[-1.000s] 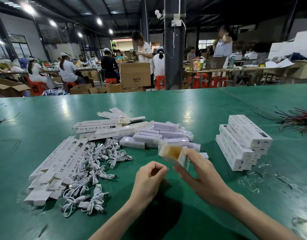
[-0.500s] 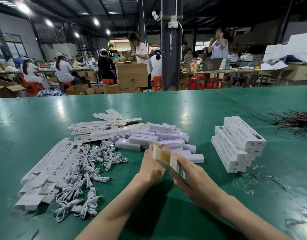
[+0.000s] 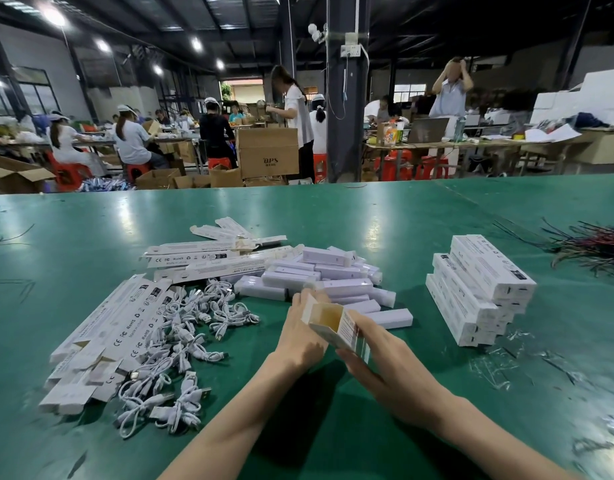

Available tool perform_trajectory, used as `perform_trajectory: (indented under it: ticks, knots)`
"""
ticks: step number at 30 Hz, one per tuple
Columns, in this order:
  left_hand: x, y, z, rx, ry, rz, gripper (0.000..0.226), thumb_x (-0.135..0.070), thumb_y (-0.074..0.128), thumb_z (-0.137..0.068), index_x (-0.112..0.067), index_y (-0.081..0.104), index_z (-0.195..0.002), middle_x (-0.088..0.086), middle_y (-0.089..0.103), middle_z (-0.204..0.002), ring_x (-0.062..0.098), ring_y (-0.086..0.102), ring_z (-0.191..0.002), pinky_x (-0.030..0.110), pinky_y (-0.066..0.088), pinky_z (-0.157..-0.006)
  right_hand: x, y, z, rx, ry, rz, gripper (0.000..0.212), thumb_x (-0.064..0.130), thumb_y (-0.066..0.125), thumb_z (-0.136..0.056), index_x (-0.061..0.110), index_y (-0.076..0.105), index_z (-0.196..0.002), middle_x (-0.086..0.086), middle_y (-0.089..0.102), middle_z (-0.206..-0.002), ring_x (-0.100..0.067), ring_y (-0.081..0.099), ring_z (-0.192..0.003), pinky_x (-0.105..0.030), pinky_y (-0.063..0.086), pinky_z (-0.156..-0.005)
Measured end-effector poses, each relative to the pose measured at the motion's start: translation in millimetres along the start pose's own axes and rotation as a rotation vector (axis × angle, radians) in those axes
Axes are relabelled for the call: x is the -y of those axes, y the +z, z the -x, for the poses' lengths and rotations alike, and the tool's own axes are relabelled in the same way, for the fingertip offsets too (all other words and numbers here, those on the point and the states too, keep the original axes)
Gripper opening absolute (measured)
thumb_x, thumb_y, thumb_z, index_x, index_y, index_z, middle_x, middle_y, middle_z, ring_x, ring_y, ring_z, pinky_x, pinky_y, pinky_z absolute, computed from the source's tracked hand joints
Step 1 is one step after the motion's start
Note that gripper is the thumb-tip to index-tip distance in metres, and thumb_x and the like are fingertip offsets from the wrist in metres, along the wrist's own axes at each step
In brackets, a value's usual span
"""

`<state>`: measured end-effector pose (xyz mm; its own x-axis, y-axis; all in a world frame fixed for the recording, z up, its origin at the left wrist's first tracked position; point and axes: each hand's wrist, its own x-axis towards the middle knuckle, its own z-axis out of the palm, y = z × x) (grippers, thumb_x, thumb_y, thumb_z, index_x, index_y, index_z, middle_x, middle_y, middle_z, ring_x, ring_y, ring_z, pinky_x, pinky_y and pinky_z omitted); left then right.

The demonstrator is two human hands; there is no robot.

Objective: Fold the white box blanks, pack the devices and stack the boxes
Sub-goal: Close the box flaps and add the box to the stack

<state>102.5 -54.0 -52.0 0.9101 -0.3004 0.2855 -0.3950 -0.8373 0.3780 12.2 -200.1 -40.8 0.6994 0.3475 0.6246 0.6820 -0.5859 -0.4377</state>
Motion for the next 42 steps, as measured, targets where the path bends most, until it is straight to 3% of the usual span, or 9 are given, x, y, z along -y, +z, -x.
perform_trajectory:
  ticks: [2,5,9,13,20,25,34,38,42]
  knots:
    - [4,-8,-1,-0.122,0.008,0.124,0.031,-0.008,0.047,-0.097,-0.011,0.043,-0.127,0.012,0.043,-0.13,0.019,0.041,-0.108,0.02,0.032,-0.085,1,-2,-1,0.006,-0.023,0.011,0.034,0.012,0.054,-0.096,0.02,0.043,-0.127,0.01,0.052,-0.117,0.008,0.046,-0.099,-0.007,0.036,-0.086]
    - [8,-40,6,-0.357,-0.035,0.365,0.014,-0.003,0.05,-0.096,-0.006,0.048,-0.11,0.012,0.055,-0.109,0.023,0.054,-0.093,0.036,0.047,-0.082,1,-2,-3,-0.038,-0.032,0.114,0.034,0.012,0.054,-0.096,0.007,0.048,-0.129,-0.002,0.058,-0.123,-0.01,0.054,-0.105,-0.011,0.038,-0.09]
    - [16,-76,24,-0.778,0.143,0.452,0.015,-0.011,0.042,-0.099,-0.002,0.048,-0.109,0.006,0.051,-0.095,0.019,0.048,-0.074,0.032,0.041,-0.06,-2,0,-3,-0.082,0.015,0.311,0.046,0.009,0.059,-0.09,-0.005,0.049,-0.133,-0.013,0.064,-0.119,-0.023,0.058,-0.102,-0.027,0.046,-0.085]
    - [15,-93,34,-0.917,0.308,0.379,0.013,-0.008,0.044,-0.096,-0.012,0.044,-0.108,0.002,0.048,-0.099,0.015,0.044,-0.08,0.018,0.04,-0.069,-12,-1,-3,-0.06,0.122,0.458,0.057,-0.001,0.069,-0.083,-0.002,0.048,-0.136,-0.014,0.066,-0.109,-0.031,0.066,-0.091,-0.04,0.055,-0.076]
    - [17,-80,35,-0.798,0.303,0.13,0.02,0.003,0.054,-0.084,0.006,0.059,-0.103,0.017,0.058,-0.098,0.02,0.045,-0.095,0.016,0.031,-0.084,-19,-9,0,-0.058,0.223,0.446,0.061,0.003,0.061,-0.086,0.013,0.041,-0.143,-0.001,0.06,-0.112,-0.022,0.053,-0.101,-0.035,0.041,-0.083]
    - [24,-72,32,-0.733,0.295,0.134,0.02,0.011,0.059,-0.083,0.006,0.061,-0.102,0.017,0.057,-0.098,0.019,0.044,-0.096,0.008,0.029,-0.089,-20,-10,-1,-0.051,0.306,0.458,0.06,0.007,0.054,-0.09,0.02,0.036,-0.146,0.002,0.055,-0.12,-0.02,0.047,-0.107,-0.033,0.037,-0.087]
    - [29,-74,29,-0.694,0.372,0.221,0.071,0.04,0.054,-0.063,-0.016,0.054,-0.107,0.007,0.051,-0.107,0.01,0.042,-0.101,-0.002,0.034,-0.088,-20,-10,0,-0.036,0.375,0.474,0.057,0.01,0.051,-0.092,0.029,0.036,-0.143,0.008,0.053,-0.115,-0.018,0.046,-0.103,-0.031,0.035,-0.084]
    - [35,-76,28,-0.599,0.383,0.19,0.061,0.039,0.052,-0.066,-0.007,0.064,-0.105,0.004,0.053,-0.107,0.017,0.046,-0.101,0.0,0.038,-0.086,-20,-10,0,-0.012,0.351,0.478,0.054,0.001,0.061,-0.085,0.025,0.055,-0.133,0.005,0.058,-0.109,-0.022,0.053,-0.1,-0.036,0.039,-0.082]
    - [36,-76,28,-0.563,0.349,0.2,0.056,0.038,0.052,-0.067,-0.001,0.065,-0.104,0.006,0.053,-0.107,0.018,0.048,-0.1,-0.001,0.036,-0.087,-22,-9,0,-0.004,0.332,0.459,0.056,0.0,0.058,-0.086,0.029,0.053,-0.134,0.006,0.056,-0.111,-0.018,0.05,-0.102,-0.034,0.036,-0.084]
